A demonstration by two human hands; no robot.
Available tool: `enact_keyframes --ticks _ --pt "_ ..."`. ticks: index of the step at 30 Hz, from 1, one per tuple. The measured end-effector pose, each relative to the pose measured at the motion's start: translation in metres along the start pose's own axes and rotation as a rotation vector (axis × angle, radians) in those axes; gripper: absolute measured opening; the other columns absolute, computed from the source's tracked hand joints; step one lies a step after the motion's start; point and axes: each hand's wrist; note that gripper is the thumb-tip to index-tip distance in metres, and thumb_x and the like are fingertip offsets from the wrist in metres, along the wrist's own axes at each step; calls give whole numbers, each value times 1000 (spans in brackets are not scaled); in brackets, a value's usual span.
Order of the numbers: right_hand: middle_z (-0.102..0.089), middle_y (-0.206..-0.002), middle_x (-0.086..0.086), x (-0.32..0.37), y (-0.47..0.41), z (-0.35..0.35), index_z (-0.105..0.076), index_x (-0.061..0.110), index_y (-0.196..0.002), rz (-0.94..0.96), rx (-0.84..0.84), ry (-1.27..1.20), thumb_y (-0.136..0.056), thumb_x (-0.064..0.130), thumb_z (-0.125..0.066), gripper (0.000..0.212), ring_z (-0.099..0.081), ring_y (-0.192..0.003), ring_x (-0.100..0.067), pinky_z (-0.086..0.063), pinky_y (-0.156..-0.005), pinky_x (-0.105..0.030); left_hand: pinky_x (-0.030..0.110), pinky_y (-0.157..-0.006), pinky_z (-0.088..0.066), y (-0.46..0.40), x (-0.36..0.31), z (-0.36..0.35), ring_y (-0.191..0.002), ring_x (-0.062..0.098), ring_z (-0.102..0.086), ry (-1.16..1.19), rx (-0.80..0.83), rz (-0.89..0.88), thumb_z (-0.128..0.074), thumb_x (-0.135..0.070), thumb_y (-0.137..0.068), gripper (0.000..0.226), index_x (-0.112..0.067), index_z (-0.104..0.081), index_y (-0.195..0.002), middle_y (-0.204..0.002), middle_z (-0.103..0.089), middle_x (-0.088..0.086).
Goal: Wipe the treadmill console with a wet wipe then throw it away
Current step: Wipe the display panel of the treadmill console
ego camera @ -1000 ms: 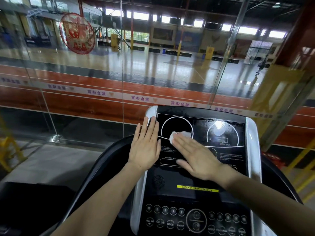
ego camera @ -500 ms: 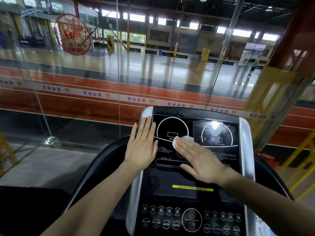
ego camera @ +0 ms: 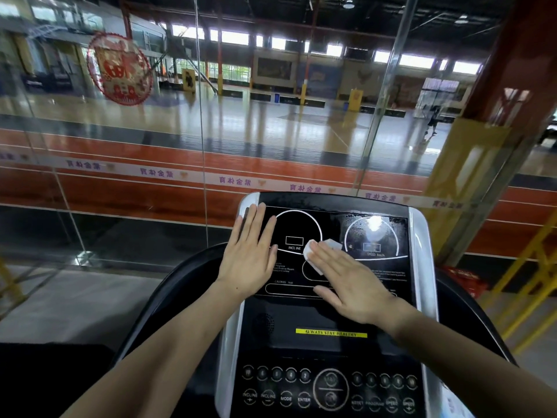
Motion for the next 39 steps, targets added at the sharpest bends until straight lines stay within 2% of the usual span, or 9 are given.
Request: enact_keyframes --ticks 4,8,13,15,21,28,31,36,39 --pt "-13 -175 -4 8 -1 6 -26 14 -165 -26 -34 54 -110 55 -29 69 -8 -163 -20 -10 -132 -41 51 -131 -9 1 1 -2 -162 28 0 -14 5 -5 -27 -40 -108 62 -12 -26 -163 -174 -7 15" --pt "-9 -176 -2 28 4 -4 -22 15 -167 -136 -51 13 -110 58 -26 72 -1 -163 -16 -18 -131 -41 54 -130 -12 2 2 -5 -162 28 -1 -38 1 -29 -29 -40 -108 62 -12 -27 -163 -174 -9 17" --pt "1 -176 1 16 -7 -4 -10 18 -168 -147 -12 -64 -108 64 -21 77 6 -162 -13 -14 -132 -41 54 -129 -13 3 2 -5 -162 28 0 -60 13 -33 -32 -41 -108 62 -13 -27 -163 -174 -8 17" --pt "6 -176 2 -6 -24 9 -6 18 -168 -225 -24 -71 -106 65 -16 79 7 -162 -14 -12 -132 -42 55 -129 -13 3 2 -5 -162 28 0 -70 19 -36 -32 -42 -108 62 -13 -27 -163 -174 -8 17" --pt "15 -174 1 3 -41 11 2 16 -167 -359 -98 -141 -103 66 -10 82 18 -160 -14 8 -130 -32 55 -129 -12 1 0 -5 -162 27 -1 -65 27 -18 -32 -42 -107 63 -13 -28 -162 -174 -10 16" --pt "1 -176 0 -27 -13 6 -10 17 -168 -559 -209 -188 -104 64 -9 80 6 -163 -15 -6 -133 -38 55 -129 -13 -4 -3 -1 -162 27 -5 -47 49 3 -26 -45 -105 65 -14 -29 -162 -174 -16 10" --pt "-4 -176 -6 -22 -18 6 -15 11 -167 -657 -260 -271 -103 63 -5 83 1 -163 -20 -6 -133 -40 57 -128 -14 -9 -11 0 -162 27 -7 -43 55 -21 -25 -45 -106 64 -16 -31 -162 -174 -18 7" --pt "1 -175 3 9 -42 6 -10 20 -168 -467 -214 -255 -105 58 -11 74 6 -162 -14 -2 -132 -35 56 -129 -13 -28 -24 0 -161 27 -9 -55 76 -66 -22 -45 -106 65 -15 -32 -162 -172 -23 5" --pt "1 -176 4 -23 -16 8 -10 20 -168 -539 -216 -228 -103 60 -11 76 6 -162 -12 -4 -133 -35 55 -129 -10 -39 -31 -1 -162 26 -8 -49 99 -99 -18 -46 -106 66 -15 -29 -163 -173 -21 2"
Point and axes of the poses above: each hand's wrist, its own y-axis away from the middle knuckle, its own z-axis out of the back of the hand, x = y × z
